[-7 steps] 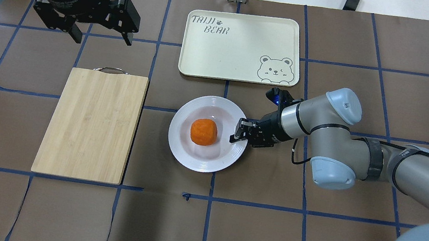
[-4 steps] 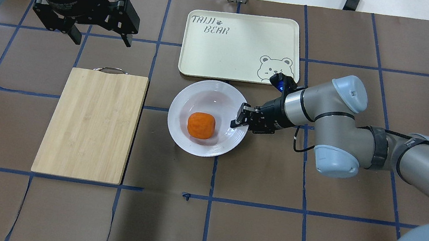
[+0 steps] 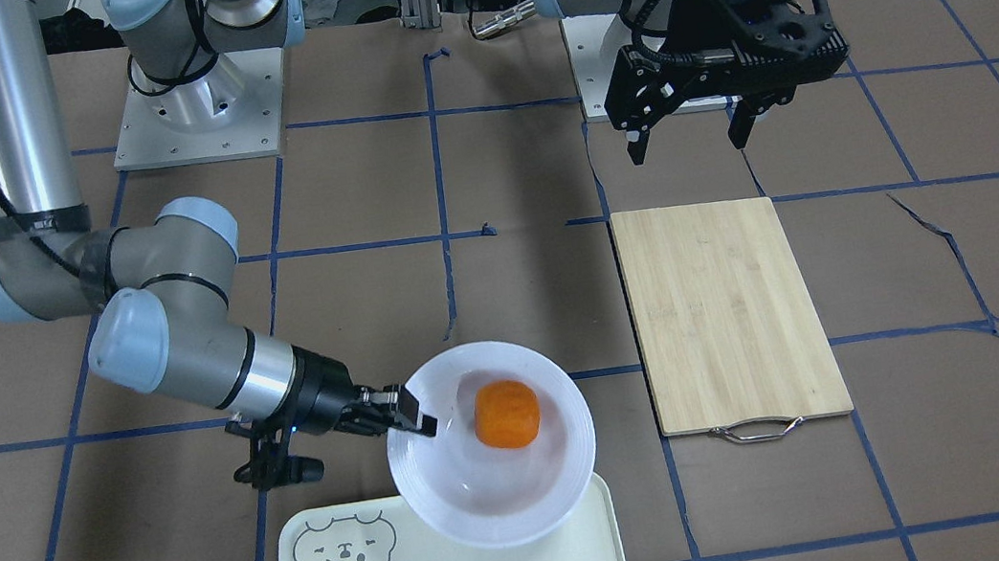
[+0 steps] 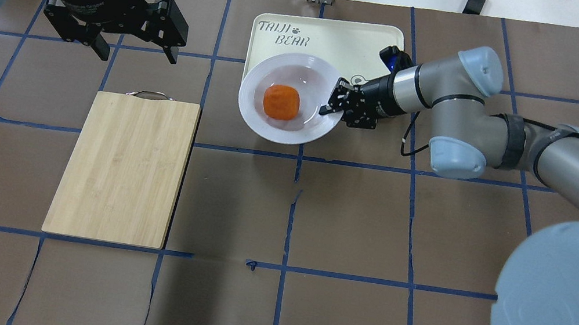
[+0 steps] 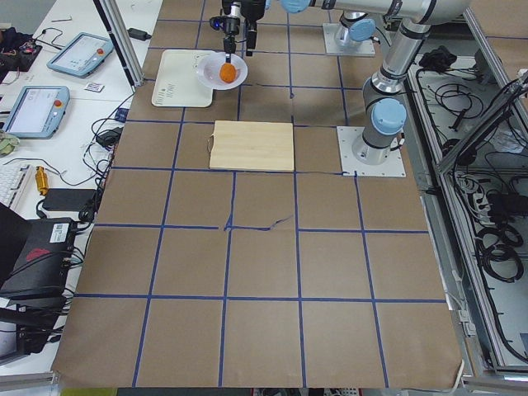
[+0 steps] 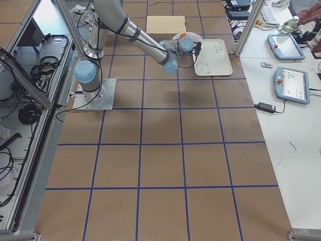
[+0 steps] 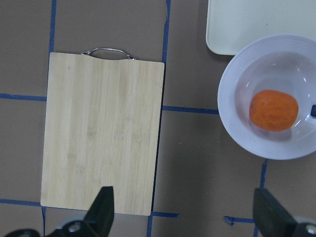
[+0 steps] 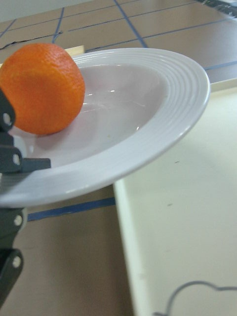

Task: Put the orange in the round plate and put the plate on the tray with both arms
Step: 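Carry the plate with the orange onto the bear-printed tray, then release the plate on the tray and raise the right gripper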

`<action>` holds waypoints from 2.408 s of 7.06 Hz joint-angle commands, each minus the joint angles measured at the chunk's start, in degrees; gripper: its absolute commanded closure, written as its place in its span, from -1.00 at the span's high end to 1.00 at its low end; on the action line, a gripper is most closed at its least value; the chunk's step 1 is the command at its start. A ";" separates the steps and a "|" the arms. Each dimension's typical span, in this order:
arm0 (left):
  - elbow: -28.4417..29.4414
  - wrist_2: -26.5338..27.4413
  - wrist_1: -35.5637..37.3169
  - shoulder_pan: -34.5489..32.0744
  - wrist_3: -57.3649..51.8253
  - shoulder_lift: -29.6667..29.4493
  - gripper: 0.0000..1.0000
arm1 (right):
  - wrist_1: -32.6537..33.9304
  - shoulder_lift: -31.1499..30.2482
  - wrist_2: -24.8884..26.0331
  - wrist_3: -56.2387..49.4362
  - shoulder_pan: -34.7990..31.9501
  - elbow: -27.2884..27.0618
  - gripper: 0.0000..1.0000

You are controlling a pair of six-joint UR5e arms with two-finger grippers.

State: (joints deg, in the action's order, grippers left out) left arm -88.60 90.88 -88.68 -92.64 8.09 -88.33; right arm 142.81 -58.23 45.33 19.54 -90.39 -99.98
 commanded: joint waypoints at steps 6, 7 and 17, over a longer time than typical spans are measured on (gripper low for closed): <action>0.00 0.00 0.00 0.00 0.00 0.00 1.00 | -3.68 17.45 7.49 11.97 0.13 28.44 -0.47; 0.00 0.00 0.00 0.00 0.00 0.00 1.00 | -3.77 17.27 7.49 13.75 0.13 27.83 0.01; 0.00 0.00 0.00 0.09 0.00 0.09 1.00 | -45.46 -12.02 41.24 -23.49 1.98 27.04 1.00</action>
State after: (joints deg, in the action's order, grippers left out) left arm -88.59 90.88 -88.68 -92.59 8.09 -88.24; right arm 106.12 -62.95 85.20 -1.06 -87.54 -72.26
